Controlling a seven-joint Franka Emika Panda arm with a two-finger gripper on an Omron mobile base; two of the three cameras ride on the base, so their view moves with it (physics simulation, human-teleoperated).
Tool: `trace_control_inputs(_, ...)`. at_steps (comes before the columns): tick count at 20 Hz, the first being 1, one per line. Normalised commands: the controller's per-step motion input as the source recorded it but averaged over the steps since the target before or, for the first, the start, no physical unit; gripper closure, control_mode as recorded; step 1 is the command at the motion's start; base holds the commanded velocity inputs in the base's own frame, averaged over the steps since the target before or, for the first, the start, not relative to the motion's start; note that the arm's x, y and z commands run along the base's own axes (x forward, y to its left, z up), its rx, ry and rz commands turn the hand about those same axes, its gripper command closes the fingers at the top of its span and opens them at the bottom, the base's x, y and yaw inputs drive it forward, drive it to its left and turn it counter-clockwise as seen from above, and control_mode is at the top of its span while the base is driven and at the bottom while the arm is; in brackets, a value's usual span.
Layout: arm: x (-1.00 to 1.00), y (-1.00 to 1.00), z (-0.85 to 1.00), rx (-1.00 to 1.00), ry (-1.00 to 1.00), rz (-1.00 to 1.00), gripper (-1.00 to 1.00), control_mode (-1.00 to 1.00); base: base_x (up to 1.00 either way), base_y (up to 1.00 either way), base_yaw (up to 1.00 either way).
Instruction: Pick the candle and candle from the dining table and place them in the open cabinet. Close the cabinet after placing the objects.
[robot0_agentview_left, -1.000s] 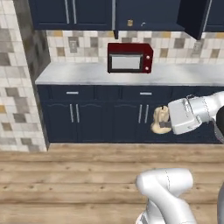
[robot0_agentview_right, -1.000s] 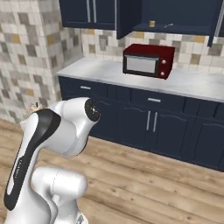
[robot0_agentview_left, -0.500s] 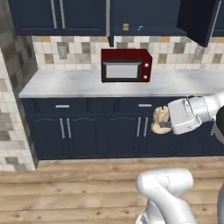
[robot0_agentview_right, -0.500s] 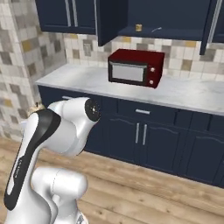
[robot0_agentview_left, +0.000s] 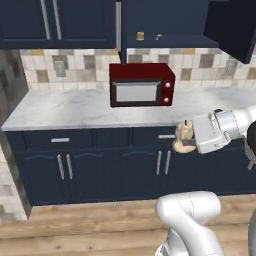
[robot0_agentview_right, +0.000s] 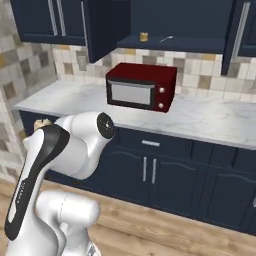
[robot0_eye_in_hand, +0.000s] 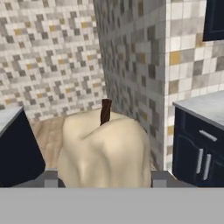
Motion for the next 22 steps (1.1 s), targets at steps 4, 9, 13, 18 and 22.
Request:
trace_control_inputs(4,0.0,0.0,0.0,0.0,0.0,0.0,1.0,1.0,0.68,-0.2,-0.08)
trace_control_inputs(9,0.0,0.0,0.0,0.0,0.0,0.0,1.0,1.0,0.66,-0.27,-0.08)
trace_control_inputs(13,0.0,0.0,0.0,0.0,0.0,0.0,1.0,1.0,0.62,-0.28,-0.08)
trace_control_inputs(18,0.0,0.0,0.0,0.0,0.0,0.0,1.0,1.0,0.58,-0.26,-0.08)
trace_control_inputs(22,0.0,0.0,0.0,0.0,0.0,0.0,1.0,1.0,0.51,-0.29,-0.08)
